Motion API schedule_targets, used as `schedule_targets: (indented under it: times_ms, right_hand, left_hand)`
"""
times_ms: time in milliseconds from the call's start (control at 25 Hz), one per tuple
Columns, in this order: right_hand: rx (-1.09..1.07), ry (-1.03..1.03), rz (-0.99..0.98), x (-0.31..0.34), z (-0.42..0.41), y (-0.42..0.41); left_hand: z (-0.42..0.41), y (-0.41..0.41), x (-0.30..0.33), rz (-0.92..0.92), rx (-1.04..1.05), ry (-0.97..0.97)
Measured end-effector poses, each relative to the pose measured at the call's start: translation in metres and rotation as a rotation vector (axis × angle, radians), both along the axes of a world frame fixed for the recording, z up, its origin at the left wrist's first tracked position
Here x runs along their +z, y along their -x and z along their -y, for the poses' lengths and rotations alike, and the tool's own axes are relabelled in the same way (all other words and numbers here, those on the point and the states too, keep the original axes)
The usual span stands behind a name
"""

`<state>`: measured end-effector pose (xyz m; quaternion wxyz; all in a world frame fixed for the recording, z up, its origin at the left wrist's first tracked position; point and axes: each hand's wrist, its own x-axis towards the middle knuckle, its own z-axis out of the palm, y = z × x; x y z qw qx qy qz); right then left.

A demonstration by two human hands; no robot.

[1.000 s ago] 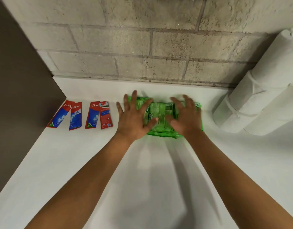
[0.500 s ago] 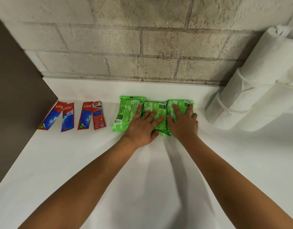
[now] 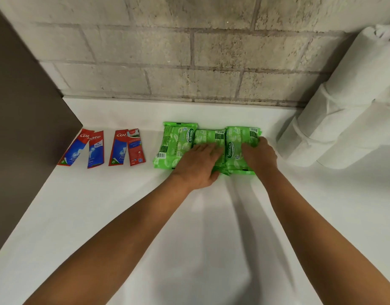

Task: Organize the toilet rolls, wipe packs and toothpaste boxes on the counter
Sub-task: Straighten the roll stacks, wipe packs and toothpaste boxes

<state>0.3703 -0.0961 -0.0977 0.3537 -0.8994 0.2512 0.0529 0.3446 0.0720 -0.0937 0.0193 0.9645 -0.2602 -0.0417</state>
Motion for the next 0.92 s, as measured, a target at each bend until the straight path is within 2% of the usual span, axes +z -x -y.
schedule_targets:
  times_ms: [240, 480, 720, 920]
  right_hand:
    - [0.015, -0.021, 0.061, 0.002, 0.009, 0.001]
    - [0.05, -0.022, 0.062, 0.0, 0.014, 0.0]
    - [-0.084, -0.217, 0.126, -0.009, 0.017, -0.001]
    - [-0.111, -0.267, 0.094, -0.013, 0.022, -0.007]
  left_hand:
    - [0.007, 0.001, -0.023, -0.055, 0.055, 0.097]
    - [0.004, -0.008, -0.02, -0.097, -0.034, 0.095]
    - [0.001, -0.013, -0.014, -0.089, -0.104, 0.048]
    - [0.0, -0.015, -0.016, -0.034, -0.168, -0.033]
